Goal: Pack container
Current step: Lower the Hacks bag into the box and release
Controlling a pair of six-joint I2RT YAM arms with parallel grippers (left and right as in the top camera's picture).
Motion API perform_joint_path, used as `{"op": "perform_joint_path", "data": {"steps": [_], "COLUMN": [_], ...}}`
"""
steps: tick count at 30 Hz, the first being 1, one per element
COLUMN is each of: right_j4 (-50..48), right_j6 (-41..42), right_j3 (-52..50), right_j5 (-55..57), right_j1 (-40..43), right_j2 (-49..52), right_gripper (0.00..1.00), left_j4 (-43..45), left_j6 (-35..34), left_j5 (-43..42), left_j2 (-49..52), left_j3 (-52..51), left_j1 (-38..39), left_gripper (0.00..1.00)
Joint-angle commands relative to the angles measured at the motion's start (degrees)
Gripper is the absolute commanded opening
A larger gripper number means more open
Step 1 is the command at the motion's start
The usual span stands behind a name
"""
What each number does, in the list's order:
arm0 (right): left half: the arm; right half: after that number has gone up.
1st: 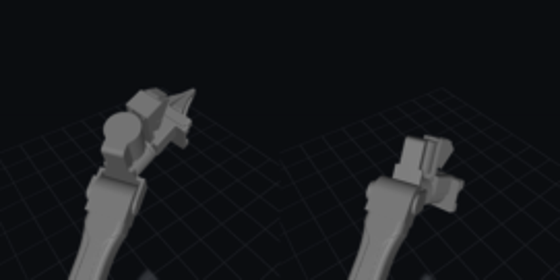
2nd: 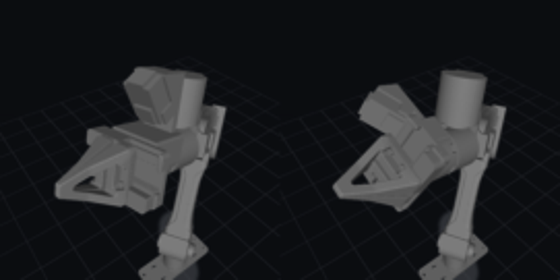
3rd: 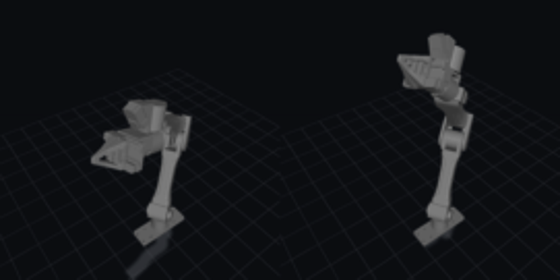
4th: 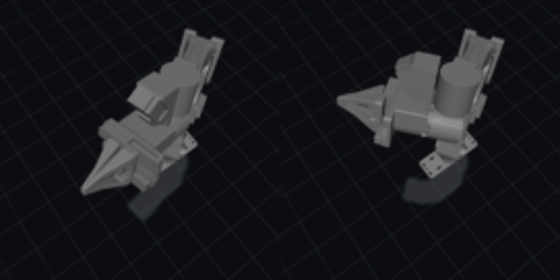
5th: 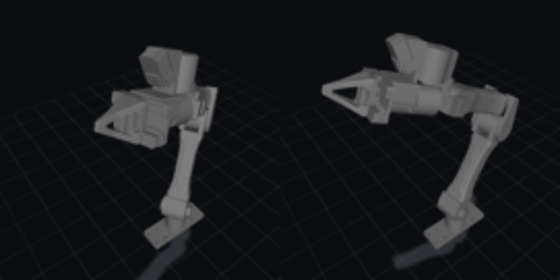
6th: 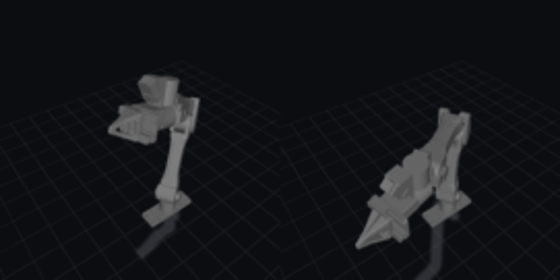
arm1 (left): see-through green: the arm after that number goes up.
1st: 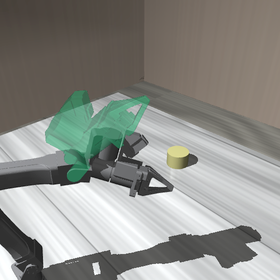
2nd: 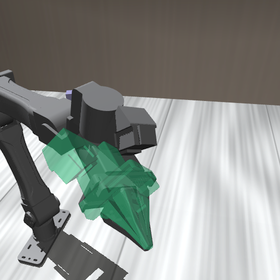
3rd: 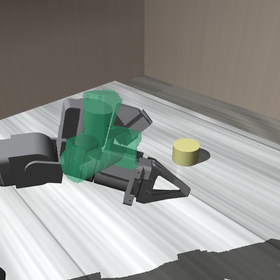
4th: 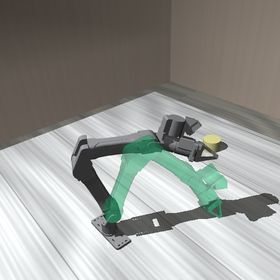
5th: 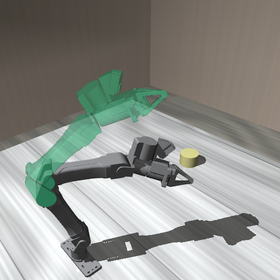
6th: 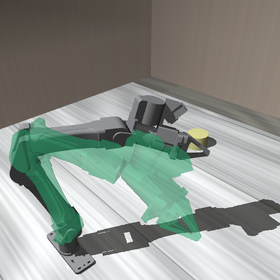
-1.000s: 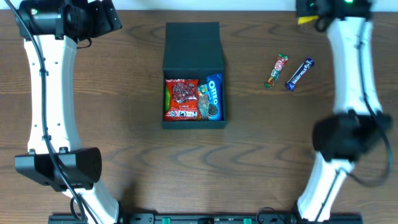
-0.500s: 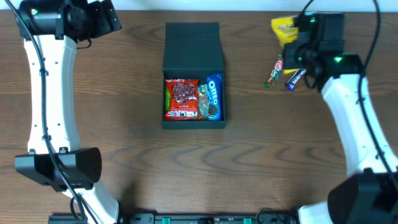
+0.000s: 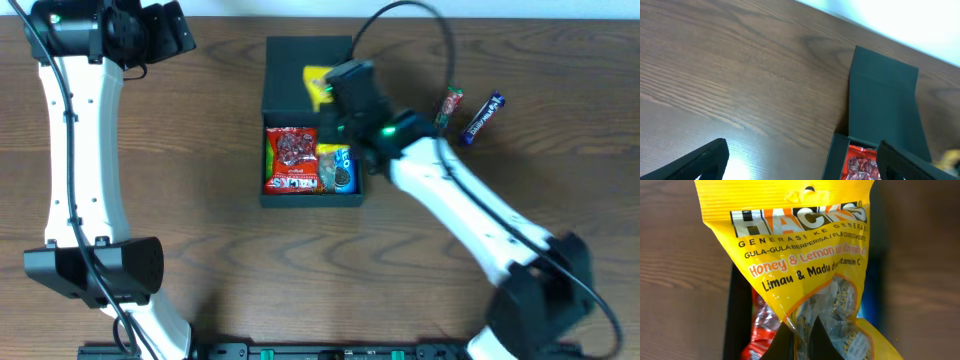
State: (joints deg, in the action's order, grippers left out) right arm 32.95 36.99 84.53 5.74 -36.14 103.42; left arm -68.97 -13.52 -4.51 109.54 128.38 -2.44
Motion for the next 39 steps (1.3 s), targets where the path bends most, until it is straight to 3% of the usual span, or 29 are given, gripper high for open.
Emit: {"op": "perform_joint_path", "data": {"steps": [1, 17, 18, 19, 21, 23, 25, 27, 28, 29, 30, 31, 39], "right_j4": [-1.16, -2.32, -2.47, -3.04, -5.22, -6.99, -7.19, -6.91, -6.56, -6.14, -5.73, -4.85, -2.99], "right_j6": [5.97, 11.17, 11.13, 10.60, 6.67, 3.10, 0.07, -3.04, -4.28, -5.92, -6.62, -6.91, -10.51], "right_j3": [0.44, 0.44, 0.44, 0.44, 0.68, 1.14, 2.08, 2.47, 2.47, 2.47, 2.47, 2.45, 2.34], "right_j5": [1.77, 1.18, 0.61, -0.37, -1.90, -2.60, -2.58, -2.56, -2.58, -2.64, -2.64, -2.86, -12.74], "right_j1": [-3.26, -7.58, -7.67, -7.72, -7.63, -7.21, -6.45, -5.38, -4.70, -3.96, -3.48, -2.75, -1.46], "right_j2": [2.71, 8.44, 8.59, 8.59, 8.37, 7.39, 5.75, 3.58, 2.54, 1.66, 1.40, 1.31, 7.72], "right_gripper": [0.01, 0.04, 0.25, 0.59, 0.72, 0.93, 0.98, 0.93, 0.80, 0.47, 0.20, 0.01, 0.01], "left_j4": [-0.52, -1.70, -1.73, -1.81, -2.05, -2.29, -2.38, -2.36, -2.36, -2.36, -2.36, -2.36, -2.40], "left_j6": [-0.22, -0.24, -0.24, -0.24, -0.24, -0.24, -0.22, -0.22, -0.22, -0.22, -0.22, -0.22, -0.22], "left_j5": [0.44, 0.42, 0.42, 0.42, 0.42, 0.42, 0.44, 0.44, 0.44, 0.44, 0.44, 0.44, 0.44], "left_j2": [-0.31, -0.31, -0.31, -0.31, -0.31, -0.31, -0.31, -0.31, -0.31, -0.31, -0.31, -0.31, -0.31], "left_j3": [1.22, 1.22, 1.22, 1.22, 1.22, 1.22, 1.22, 1.22, 1.22, 1.22, 1.22, 1.22, 1.22], "left_j1": [-0.17, -0.17, -0.17, -0.17, -0.17, -0.17, -0.17, -0.17, -0.17, -0.17, -0.17, -0.17, -0.17], "left_gripper": [0.95, 0.95, 0.95, 0.95, 0.95, 0.95, 0.95, 0.95, 0.95, 0.95, 0.95, 0.95, 0.95]}}
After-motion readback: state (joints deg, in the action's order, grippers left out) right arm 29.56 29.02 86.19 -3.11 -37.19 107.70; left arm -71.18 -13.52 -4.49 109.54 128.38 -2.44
